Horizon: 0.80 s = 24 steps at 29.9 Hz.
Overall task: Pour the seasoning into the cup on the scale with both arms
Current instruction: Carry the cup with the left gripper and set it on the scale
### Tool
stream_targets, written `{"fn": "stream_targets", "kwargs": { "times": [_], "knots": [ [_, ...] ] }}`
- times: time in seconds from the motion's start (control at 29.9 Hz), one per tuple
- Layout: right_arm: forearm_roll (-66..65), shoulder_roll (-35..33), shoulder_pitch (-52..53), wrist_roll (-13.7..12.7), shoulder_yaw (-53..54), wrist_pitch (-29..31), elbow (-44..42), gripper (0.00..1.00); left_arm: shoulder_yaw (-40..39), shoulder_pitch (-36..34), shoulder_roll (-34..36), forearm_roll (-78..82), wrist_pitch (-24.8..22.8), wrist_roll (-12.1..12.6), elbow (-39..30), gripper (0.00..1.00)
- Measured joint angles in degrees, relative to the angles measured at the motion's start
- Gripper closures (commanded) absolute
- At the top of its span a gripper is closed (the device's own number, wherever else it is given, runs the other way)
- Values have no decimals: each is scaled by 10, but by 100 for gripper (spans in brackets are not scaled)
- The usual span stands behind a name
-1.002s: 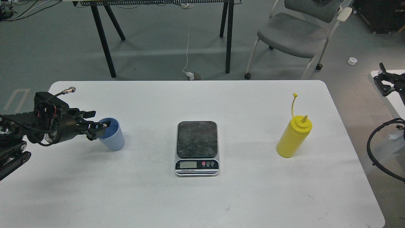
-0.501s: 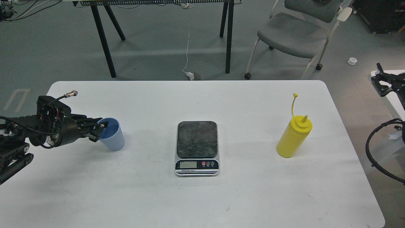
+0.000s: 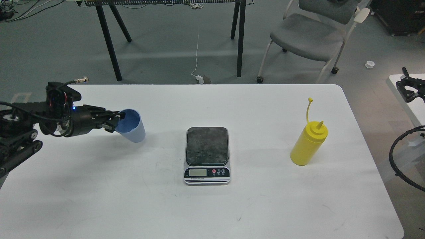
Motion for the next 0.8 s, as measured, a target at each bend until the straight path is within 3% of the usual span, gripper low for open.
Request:
{"fn": "stream_targets", "kwargs": {
  "times": [0.13, 0.23, 0.53, 0.8],
  "knots": [
    [1, -9, -10, 0, 8, 0, 0, 1, -1, -83, -6, -18, -103, -1, -64, 100],
    [1, -18, -14, 0, 11, 0, 0, 1, 0, -135, -55, -19, -138, 4, -83, 100],
    [3, -34, -19, 0, 19, 0, 0, 1, 60, -170, -213, -15, -146, 67, -39, 100],
    [3, -44, -26, 0, 20, 0, 4, 1, 113, -153, -240, -14, -146, 76, 2, 100]
  ]
}}
